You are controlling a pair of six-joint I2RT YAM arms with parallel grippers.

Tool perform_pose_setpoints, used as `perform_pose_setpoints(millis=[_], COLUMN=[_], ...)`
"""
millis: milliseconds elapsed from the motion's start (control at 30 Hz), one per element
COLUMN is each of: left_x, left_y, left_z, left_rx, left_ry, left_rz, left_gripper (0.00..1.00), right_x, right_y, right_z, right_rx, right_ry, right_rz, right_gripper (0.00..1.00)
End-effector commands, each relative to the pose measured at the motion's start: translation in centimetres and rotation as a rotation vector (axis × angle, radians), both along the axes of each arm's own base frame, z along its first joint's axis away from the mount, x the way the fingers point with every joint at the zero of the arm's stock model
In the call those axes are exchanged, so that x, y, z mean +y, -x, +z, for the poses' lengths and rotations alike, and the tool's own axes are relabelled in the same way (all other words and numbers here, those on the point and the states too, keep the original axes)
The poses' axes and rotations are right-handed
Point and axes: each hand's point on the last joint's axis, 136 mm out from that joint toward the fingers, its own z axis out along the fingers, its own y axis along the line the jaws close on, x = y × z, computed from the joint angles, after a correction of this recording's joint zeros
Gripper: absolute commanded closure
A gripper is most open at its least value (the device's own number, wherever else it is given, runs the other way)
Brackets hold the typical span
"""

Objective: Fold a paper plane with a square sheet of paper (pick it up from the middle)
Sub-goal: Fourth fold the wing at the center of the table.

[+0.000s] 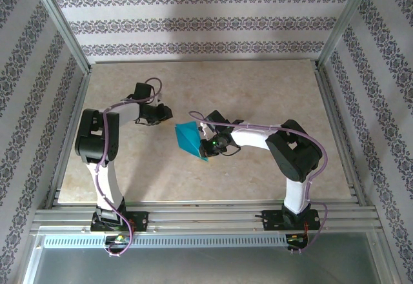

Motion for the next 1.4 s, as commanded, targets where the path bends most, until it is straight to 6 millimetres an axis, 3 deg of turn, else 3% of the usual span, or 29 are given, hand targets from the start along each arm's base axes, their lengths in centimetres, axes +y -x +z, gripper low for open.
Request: perform_pose_setpoints(millis=[0, 67, 200, 400, 733, 800, 967, 1033, 1367], left_x=[-1.2, -2.9, -6.3, -8.9, -7.8, -7.4, -6.8, -6.8, -6.6], left_y=[1.5, 3.3, 5.9, 6.3, 6.6, 7.0, 7.8, 7.9, 8.3], left_z=[3.6, 4.2, 3.6, 0.8, -2.4, -3.1, -4.0, -4.2, -5.0], left_rx=[-0.055, -0.058, -0.020, 0.047, 0.110, 0.130, 0.171, 0.181, 0.215], left_ry=[0.021, 0.051, 0.107, 0.136, 0.038, 0.018, -0.011, -0.016, -0.025], left_rz=[-0.026, -0.053, -0.096, -0.119, -0.097, -0.090, -0.079, -0.077, -0.064], left_gripper=[0.74, 0.74, 0.78, 0.85, 0.89, 0.90, 0.92, 0.92, 0.93], right_x=[-6.0, -5.8, -5.4, -4.8, -3.2, -2.4, 1.2, 1.9, 4.7], right_y=[3.8, 3.7, 3.6, 3.5, 2.3, 1.7, -1.1, -1.9, -5.4], right_z=[-4.9, -4.8, -4.7, -4.4, -2.2, -0.8, 5.7, 6.7, 3.6], right_rx=[0.155, 0.154, 0.154, 0.138, 0.084, 0.058, -0.075, -0.092, -0.035], right_ry=[0.270, 0.259, 0.246, 0.210, 0.105, 0.054, -0.178, -0.219, -0.160], right_rz=[-0.021, -0.026, -0.022, -0.010, 0.011, 0.009, -0.028, -0.051, -0.114], right_gripper=[0.93, 0.93, 0.93, 0.93, 0.93, 0.93, 0.90, 0.90, 1.00])
